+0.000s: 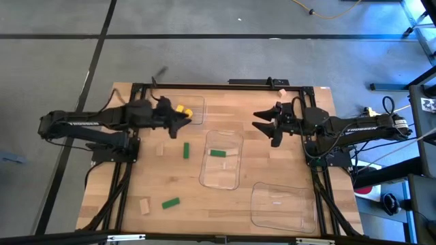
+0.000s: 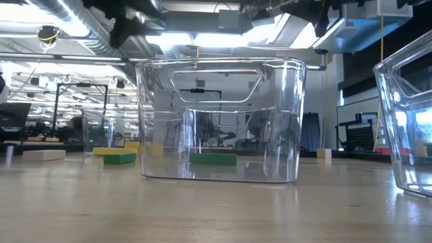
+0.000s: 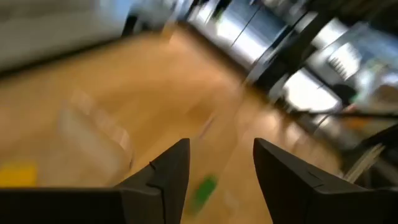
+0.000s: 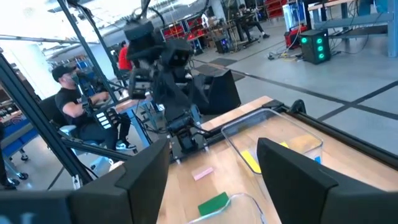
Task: Sort & place blocks by color
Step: Put the top green block into the middle transparent bin
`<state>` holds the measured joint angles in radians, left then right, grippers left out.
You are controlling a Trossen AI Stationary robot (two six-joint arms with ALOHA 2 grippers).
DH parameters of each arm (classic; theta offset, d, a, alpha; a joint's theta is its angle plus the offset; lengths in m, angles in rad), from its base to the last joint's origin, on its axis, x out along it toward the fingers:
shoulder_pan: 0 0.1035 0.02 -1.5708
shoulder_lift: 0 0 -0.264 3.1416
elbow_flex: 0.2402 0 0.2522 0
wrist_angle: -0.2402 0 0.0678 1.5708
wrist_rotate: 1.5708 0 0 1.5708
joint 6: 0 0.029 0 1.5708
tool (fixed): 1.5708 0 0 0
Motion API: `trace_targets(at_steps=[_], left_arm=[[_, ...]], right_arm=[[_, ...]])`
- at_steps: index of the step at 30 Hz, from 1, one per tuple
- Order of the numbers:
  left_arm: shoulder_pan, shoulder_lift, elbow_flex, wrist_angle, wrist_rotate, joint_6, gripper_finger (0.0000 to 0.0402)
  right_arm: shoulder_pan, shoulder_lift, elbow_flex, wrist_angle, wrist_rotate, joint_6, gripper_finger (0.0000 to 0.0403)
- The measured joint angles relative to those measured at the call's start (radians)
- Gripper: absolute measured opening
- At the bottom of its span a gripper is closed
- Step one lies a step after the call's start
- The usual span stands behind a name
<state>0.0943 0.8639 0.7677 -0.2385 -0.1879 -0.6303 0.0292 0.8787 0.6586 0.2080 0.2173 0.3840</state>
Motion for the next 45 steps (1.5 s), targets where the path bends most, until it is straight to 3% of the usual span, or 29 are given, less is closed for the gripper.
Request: trace_targets(at_steps=[3, 6, 16, 29, 35, 45], left_arm=[[-0.056, 0.094, 0.067, -0.214, -0.031, -0.142, 0.0169], [-0.123, 0.189, 0.077, -0.299, -0.059, -0.265, 0.0169], [-0.281, 0.450, 0.079, -0.397, -0.170, -0.668, 0.0169], [-0.385, 0.646, 0.079, -0.504, -0.229, -1.106, 0.0169], [-0.377, 0.695, 0.079, -0.496, -0.257, -1.226, 0.0169], [-0.345, 0.708, 0.079, -0.394, -0.266, -1.130, 0.0169]], right_arm=[[0.000, 0.000, 0.000, -0.012, 0.000, -0.002, 0.0245], [0.000, 0.000, 0.000, -0.021, 0.001, -0.003, 0.0245], [0.000, 0.000, 0.000, -0.076, 0.011, -0.028, 0.0245], [0.000, 0.000, 0.000, -0.125, 0.011, -0.027, 0.0245], [0.000, 0.000, 0.000, -0.126, 0.036, -0.027, 0.0245], [0.000, 0.000, 0.000, -0.125, 0.052, -0.050, 0.0245]])
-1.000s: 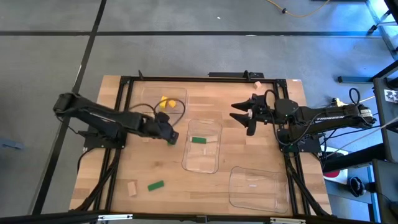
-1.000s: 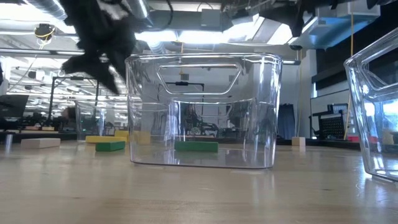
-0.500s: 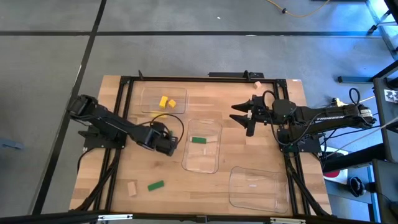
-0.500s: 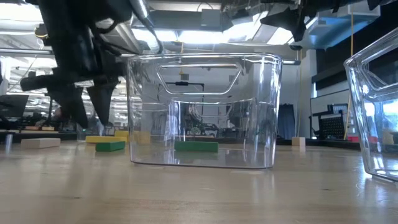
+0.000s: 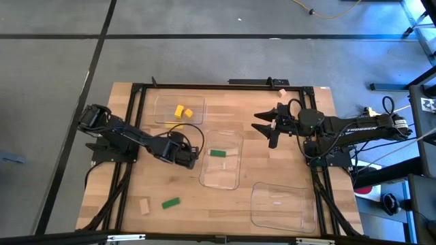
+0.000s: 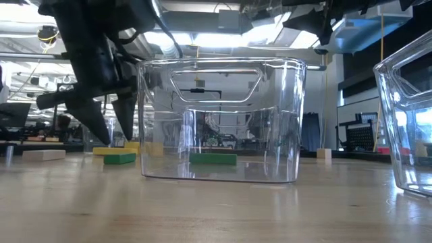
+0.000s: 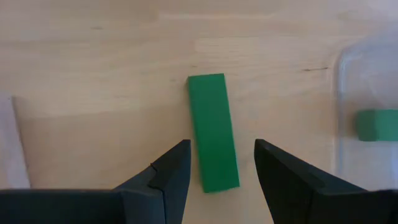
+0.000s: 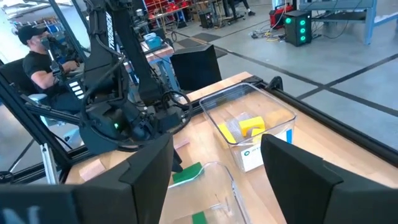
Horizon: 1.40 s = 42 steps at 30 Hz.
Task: Sort & place blocks by color
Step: Put the top green block into the middle transparent bin
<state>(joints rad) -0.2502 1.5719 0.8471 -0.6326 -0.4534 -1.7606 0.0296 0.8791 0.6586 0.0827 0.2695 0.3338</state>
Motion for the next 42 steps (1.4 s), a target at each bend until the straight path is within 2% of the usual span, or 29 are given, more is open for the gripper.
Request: trace_targets(at_steps=[5, 16, 21, 24, 29, 35, 42], left_arm=[[0.011, 0.029, 0.000, 0.014, 0.005, 0.038, 0.0169], [0.013, 0.093, -0.001, 0.056, 0.027, -0.009, 0.0169], [0.013, 0.091, -0.001, 0.053, 0.047, 0.049, 0.0165], [0.020, 0.091, -0.001, 0.042, 0.056, 0.091, 0.0144], [0.051, 0.082, 0.001, 0.027, 0.101, 0.237, 0.0085], [0.097, -0.047, -0.002, 0.003, 0.135, 0.491, 0.0084], [0.134, -0.364, -0.002, 0.008, 0.093, 0.817, 0.0084]], right_arm=[[0.000, 0.000, 0.000, 0.001, 0.002, 0.001, 0.0245], [0.000, 0.001, 0.000, 0.002, 0.002, 0.001, 0.0245], [0.000, 0.000, 0.000, 0.002, 0.002, 0.003, 0.0245], [0.000, 0.000, 0.000, 0.002, 0.002, 0.004, 0.0245], [0.000, 0.000, 0.000, 0.002, 0.002, 0.005, 0.0245], [0.000, 0.000, 0.000, 0.002, 0.001, 0.005, 0.0245], [0.000, 0.000, 0.000, 0.002, 0.001, 0.006, 0.0245]])
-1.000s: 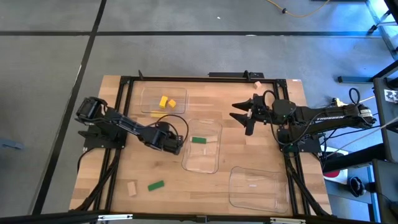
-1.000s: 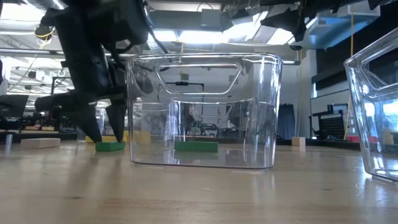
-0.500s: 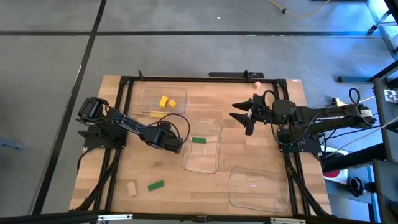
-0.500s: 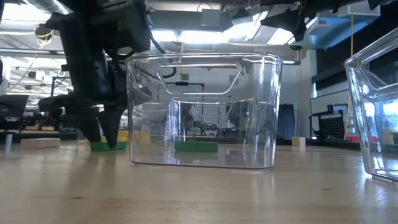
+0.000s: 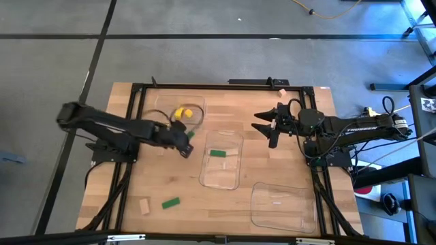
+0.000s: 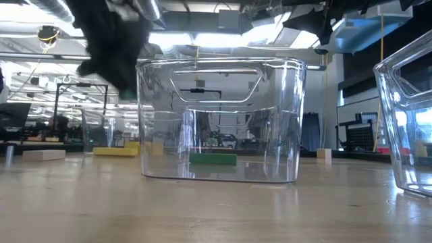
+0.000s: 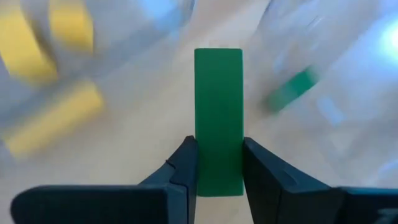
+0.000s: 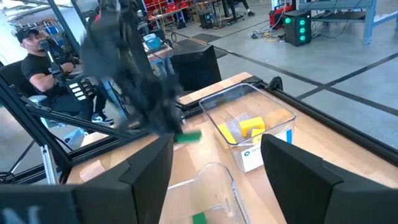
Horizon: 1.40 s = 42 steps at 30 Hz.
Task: Sort & place blocks by color
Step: Put the top green block into the middle transparent bin
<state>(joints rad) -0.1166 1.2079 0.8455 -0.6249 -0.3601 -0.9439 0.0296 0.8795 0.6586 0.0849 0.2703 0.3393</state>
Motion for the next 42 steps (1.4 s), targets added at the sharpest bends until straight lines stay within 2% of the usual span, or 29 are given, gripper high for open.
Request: trace_targets(at_steps=[2, 5, 10, 14, 20, 25, 29, 34, 42], left_arm=[[0.009, -0.091, -0.005, 0.046, -0.027, 0.104, 0.0084], [0.030, -0.226, -0.055, 0.232, -0.002, 0.246, 0.0084], [0.096, -0.362, -0.218, 0.670, 0.192, 0.488, 0.0084], [0.170, -0.376, -0.299, 0.862, 0.292, 0.542, 0.0084], [0.208, -0.354, -0.317, 0.913, 0.387, 0.555, 0.0084], [0.208, -0.355, -0.316, 0.935, 0.397, 0.561, 0.0084], [0.203, -0.338, -0.314, 0.980, 0.398, 0.561, 0.0084], [0.182, -0.227, -0.263, 1.013, 0.413, 0.563, 0.0084], [0.136, -0.020, -0.165, 1.045, 0.415, 0.564, 0.0084]], right_arm=[[0.000, 0.000, 0.000, 0.000, 0.000, -0.001, 0.0245], [0.000, 0.009, 0.000, 0.001, -0.002, -0.003, 0.0245], [0.000, 0.042, 0.000, 0.012, -0.003, -0.001, 0.0245], [0.000, 0.071, 0.000, 0.070, -0.044, 0.000, 0.0245], [0.000, 0.089, 0.000, 0.105, -0.062, -0.001, 0.0245], [0.000, 0.089, 0.000, 0.113, -0.062, 0.009, 0.0245], [0.000, 0.123, 0.001, 0.215, -0.059, 0.102, 0.0245], [0.001, 0.254, 0.028, 0.316, -0.127, 0.103, 0.0245], [0.000, 0.485, 0.135, 0.450, -0.174, 0.095, 0.0245]])
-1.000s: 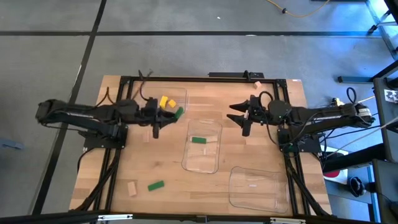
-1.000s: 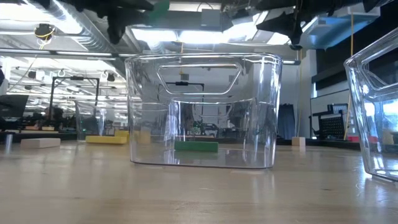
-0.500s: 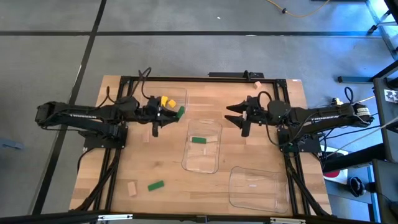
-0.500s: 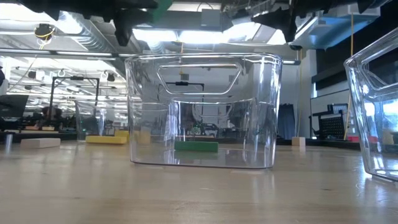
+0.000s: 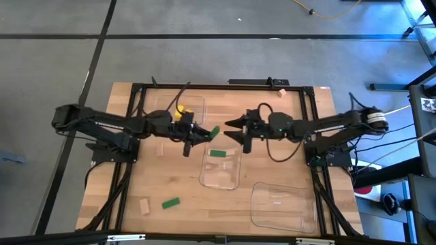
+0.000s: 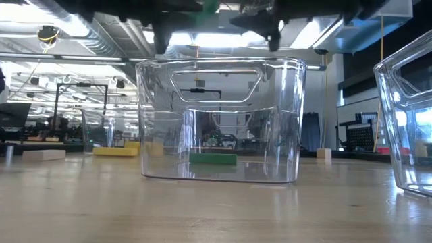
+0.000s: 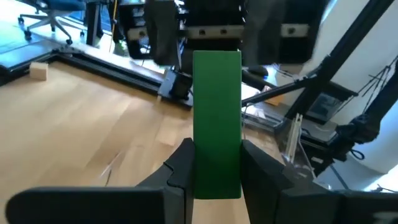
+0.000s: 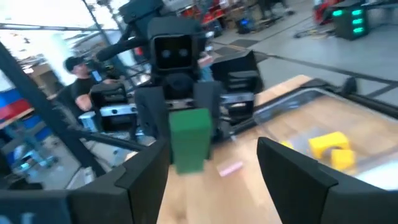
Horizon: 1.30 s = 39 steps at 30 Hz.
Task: Sort & place blocks by color
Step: Put the top green block into the middle transparent bin
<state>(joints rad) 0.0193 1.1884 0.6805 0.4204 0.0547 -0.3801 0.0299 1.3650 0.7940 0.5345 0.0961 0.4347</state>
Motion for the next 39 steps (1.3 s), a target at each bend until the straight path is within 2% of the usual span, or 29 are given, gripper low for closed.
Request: trace_targets(at_steps=[4, 7, 16, 23, 28, 34, 39], left_arm=[[-0.003, 0.046, 0.027, 0.040, -0.002, 0.001, 0.0084], [-0.002, 0.048, 0.028, 0.102, -0.004, 0.023, 0.0084], [-0.002, 0.063, 0.029, 0.104, -0.001, 0.027, 0.0084], [0.001, 0.101, 0.028, 0.153, -0.004, 0.024, 0.0084], [0.003, 0.101, 0.028, 0.158, -0.018, 0.023, 0.0084], [0.002, 0.100, 0.028, 0.158, -0.007, 0.015, 0.0084], [0.002, 0.100, 0.028, 0.157, -0.011, 0.023, 0.0130]], right_arm=[[0.000, 0.049, 0.036, 0.013, -0.070, -0.003, 0.0245], [0.001, 0.057, 0.045, 0.017, -0.072, -0.018, 0.0245], [0.000, 0.065, 0.045, 0.101, -0.072, -0.018, 0.0245], [0.000, 0.093, 0.044, 0.101, -0.072, 0.029, 0.0244], [0.000, 0.093, 0.044, 0.107, -0.072, 0.029, 0.0204], [0.000, 0.093, 0.044, 0.106, -0.068, 0.018, 0.0107], [-0.001, 0.091, 0.044, 0.101, -0.072, 0.027, 0.0108]])
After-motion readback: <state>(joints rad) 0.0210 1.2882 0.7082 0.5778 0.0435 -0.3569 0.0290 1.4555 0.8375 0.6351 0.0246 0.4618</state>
